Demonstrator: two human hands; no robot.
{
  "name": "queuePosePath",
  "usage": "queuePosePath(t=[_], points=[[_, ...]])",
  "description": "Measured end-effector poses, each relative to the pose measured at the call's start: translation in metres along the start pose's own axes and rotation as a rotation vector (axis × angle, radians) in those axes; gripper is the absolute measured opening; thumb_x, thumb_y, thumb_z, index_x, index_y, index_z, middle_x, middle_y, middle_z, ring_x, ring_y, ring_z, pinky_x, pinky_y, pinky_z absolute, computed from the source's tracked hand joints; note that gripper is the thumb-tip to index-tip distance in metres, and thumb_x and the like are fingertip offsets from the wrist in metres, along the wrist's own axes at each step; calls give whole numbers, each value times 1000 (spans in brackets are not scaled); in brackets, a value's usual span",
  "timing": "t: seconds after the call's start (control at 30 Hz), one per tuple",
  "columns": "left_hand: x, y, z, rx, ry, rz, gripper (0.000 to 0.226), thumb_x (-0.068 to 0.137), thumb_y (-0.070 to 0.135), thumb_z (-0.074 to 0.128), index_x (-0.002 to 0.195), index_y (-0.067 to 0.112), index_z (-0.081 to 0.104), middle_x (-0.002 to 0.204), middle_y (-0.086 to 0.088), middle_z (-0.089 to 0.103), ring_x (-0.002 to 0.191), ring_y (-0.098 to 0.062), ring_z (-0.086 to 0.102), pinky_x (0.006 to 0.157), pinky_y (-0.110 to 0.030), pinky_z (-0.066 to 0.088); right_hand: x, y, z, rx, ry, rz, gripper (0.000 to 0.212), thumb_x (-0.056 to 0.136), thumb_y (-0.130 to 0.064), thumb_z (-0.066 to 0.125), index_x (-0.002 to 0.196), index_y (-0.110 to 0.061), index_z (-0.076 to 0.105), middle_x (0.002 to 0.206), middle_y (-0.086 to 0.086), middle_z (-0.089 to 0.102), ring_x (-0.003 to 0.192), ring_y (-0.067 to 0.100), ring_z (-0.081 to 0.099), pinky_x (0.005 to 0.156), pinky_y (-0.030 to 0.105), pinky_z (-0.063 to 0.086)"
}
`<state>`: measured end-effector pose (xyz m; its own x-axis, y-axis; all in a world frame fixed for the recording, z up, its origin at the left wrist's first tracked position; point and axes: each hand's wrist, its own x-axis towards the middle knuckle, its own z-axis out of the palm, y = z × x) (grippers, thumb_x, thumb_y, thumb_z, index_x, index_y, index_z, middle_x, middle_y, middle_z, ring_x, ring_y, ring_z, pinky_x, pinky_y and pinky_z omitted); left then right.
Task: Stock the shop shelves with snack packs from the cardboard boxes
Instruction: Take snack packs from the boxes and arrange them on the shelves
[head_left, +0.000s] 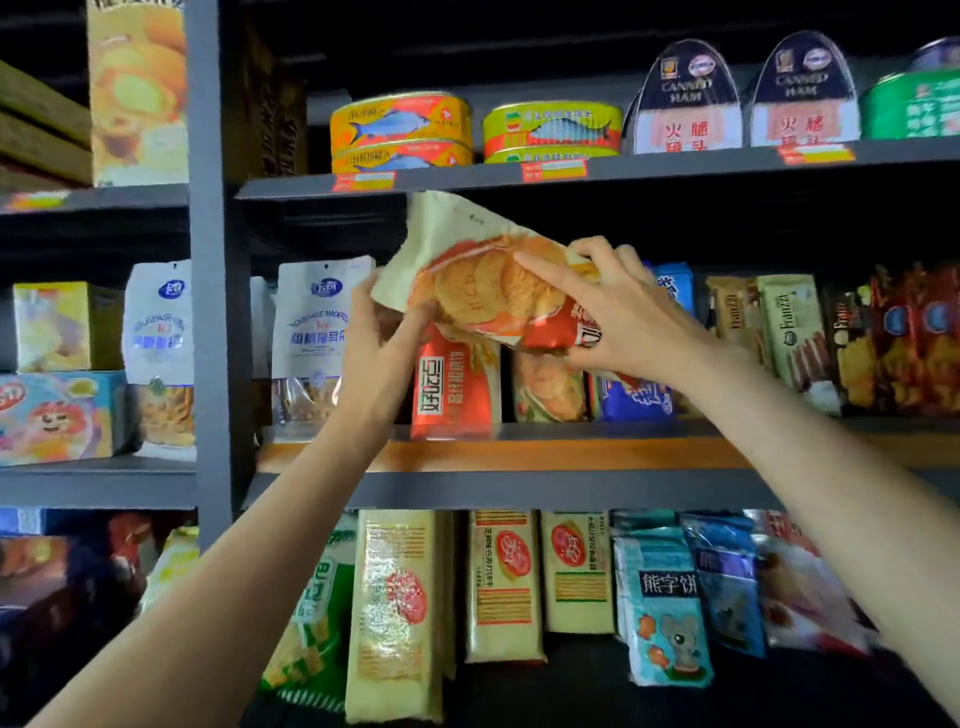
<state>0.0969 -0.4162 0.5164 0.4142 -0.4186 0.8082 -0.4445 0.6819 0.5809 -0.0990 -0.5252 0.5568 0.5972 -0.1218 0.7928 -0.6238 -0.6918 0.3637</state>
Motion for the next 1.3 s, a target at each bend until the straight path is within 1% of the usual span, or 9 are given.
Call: queuePosePath(t=[0.13,0.3,0.47,0.6,0.77,0.87,1.07,1.2,1.3], points=[[7,-6,-2,-64,35,-37,53,76,35,67,122,23,43,125,-4,54,110,-22,59,90,-41,52,0,-5,-5,-52,-63,39,98,74,-20,74,147,-42,12,139,9,28,115,30,34,88,42,38],[11,-21,3,-199,-23,-247,30,86,16,62,105,14,40,107,-11,55,89,-13,63,71,-22,55,1,-30,5,-82,-81,116,94,75,-36,71,148,-40,11,135,11,29,113,31,35,96,42,33],[10,-22,26,-237,-49,-289,45,87,9,58,127,0,41,103,-5,61,86,-12,63,68,-16,54,0,-36,16,-60,-133,271,92,75,-46,70,149,-33,17,131,12,32,117,32,33,96,42,32],[26,-14,36,-196,-81,-237,62,89,10,58,143,13,29,135,1,49,117,-15,53,98,-32,46,9,-45,28,147,-93,413,90,75,-57,67,146,-24,24,123,13,36,109,32,46,76,34,42],[43,-17,23,-23,-149,-59,45,87,-4,53,130,10,47,114,2,59,88,-5,61,73,-13,52,29,-81,40,208,-33,560,88,74,-61,65,139,-20,24,128,14,31,110,39,49,82,42,45],[51,-21,10,121,-163,-9,58,84,-9,48,136,15,41,111,3,58,99,-16,62,85,-26,53,41,-106,47,253,-67,588,96,78,-57,64,146,-21,7,138,16,17,115,39,44,82,39,41],[40,-26,-4,216,-78,-26,56,85,-8,47,135,16,43,118,-1,59,97,-15,59,80,-26,51,47,-124,55,301,-132,579,111,77,-56,65,148,-22,-13,145,17,4,123,40,34,89,41,40],[29,-25,-17,272,-59,-54,44,86,-5,46,123,16,56,113,-8,63,96,-21,61,91,-39,51,41,-115,42,358,-224,501,114,71,-54,72,149,-26,-6,150,16,-3,131,41,26,97,44,36],[18,-23,-26,349,-44,-74,40,89,-1,45,121,19,58,116,-3,60,103,-19,60,88,-30,51,34,-110,33,347,-155,426,106,69,-51,76,146,-24,9,149,14,1,132,40,23,100,48,35]])
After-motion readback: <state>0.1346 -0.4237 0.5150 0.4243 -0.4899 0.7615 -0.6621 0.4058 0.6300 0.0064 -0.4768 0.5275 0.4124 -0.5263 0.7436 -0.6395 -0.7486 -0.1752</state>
